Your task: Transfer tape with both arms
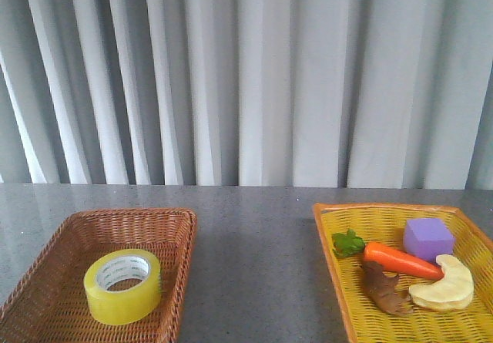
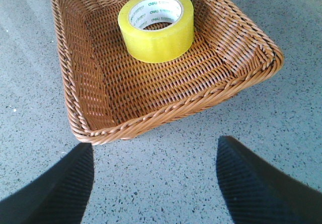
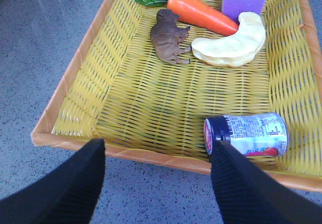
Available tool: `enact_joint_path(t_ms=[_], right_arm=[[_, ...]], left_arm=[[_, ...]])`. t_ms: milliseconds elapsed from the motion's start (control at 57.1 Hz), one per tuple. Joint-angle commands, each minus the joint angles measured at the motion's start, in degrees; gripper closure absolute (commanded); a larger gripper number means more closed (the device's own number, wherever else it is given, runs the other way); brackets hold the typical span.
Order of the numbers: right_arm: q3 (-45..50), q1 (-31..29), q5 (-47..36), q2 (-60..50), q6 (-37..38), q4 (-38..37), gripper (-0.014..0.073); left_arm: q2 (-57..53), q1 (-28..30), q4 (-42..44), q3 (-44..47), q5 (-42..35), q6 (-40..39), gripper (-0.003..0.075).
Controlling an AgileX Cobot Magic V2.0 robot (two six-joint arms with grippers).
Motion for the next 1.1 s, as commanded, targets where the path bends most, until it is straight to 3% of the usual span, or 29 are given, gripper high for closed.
enact_joint_path(t_ms=[0,158,490,613,1086], right_arm=[[-1.5,-0.4,-3.9,0.0,-0.3,-0.4,0.0165],[-1.5,-0.4,-3.7,0.0,-0.3,-0.4,0.027],[-1.5,-0.4,-3.0,0.0,-0.4,-0.5,0.0608],[-1.5,-0.4,-2.9,0.0,-0.4,-0.5,0.0601],[-1.5,-0.4,-2.5,0.0,-0.3,-0.4,0.0601]], left_arm=[[-1.4,0.0,-0.8,0.4,-6.3,-0.5,0.0227],[-1.4,0.0,-0.8,1.4,-7.8,-2.9,0.0323],[-1.4,0.0,-0.8,1.4,-11.9,-6.1,0.0638],[-1.4,0.0,-0.8,1.4,-13.0,-6.3,0.0727],[-1.4,0.0,-0.8,1.4,-12.8,-6.3,0.0728]])
